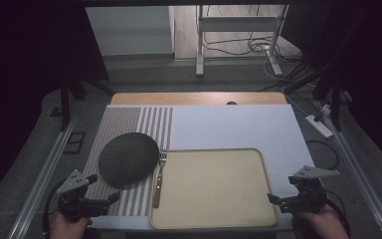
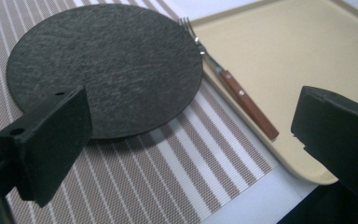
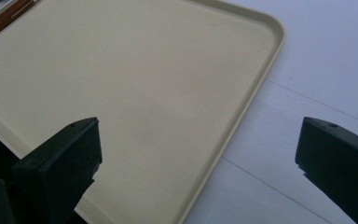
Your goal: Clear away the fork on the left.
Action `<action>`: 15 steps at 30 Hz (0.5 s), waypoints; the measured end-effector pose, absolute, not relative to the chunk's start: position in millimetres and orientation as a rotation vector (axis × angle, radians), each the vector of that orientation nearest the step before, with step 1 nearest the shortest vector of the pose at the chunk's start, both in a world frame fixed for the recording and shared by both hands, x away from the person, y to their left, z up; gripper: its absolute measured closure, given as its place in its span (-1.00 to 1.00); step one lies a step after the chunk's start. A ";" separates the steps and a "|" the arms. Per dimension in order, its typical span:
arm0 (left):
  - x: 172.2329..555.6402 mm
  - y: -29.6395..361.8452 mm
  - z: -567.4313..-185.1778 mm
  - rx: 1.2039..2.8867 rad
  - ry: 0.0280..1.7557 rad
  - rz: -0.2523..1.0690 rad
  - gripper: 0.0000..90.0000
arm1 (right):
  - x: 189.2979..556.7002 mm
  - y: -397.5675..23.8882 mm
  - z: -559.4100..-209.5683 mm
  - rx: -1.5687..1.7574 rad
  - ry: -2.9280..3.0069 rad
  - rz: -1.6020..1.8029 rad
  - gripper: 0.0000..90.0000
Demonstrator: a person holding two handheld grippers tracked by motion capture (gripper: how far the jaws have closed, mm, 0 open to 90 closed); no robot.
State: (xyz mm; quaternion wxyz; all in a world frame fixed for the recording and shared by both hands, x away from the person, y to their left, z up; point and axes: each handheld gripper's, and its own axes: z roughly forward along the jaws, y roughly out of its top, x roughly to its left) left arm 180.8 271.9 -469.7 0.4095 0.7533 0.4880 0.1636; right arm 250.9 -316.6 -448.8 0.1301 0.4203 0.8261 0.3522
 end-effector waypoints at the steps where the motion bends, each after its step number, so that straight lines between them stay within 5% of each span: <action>1: 179.9 272.3 -470.2 1.901 1.233 0.414 -1.00 | 250.8 -316.4 -448.7 1.222 2.400 1.022 -0.98; 15: 176.5 277.2 -477.5 1.930 1.300 0.371 -1.00 | 250.5 -315.7 -448.8 1.217 2.403 1.014 -0.98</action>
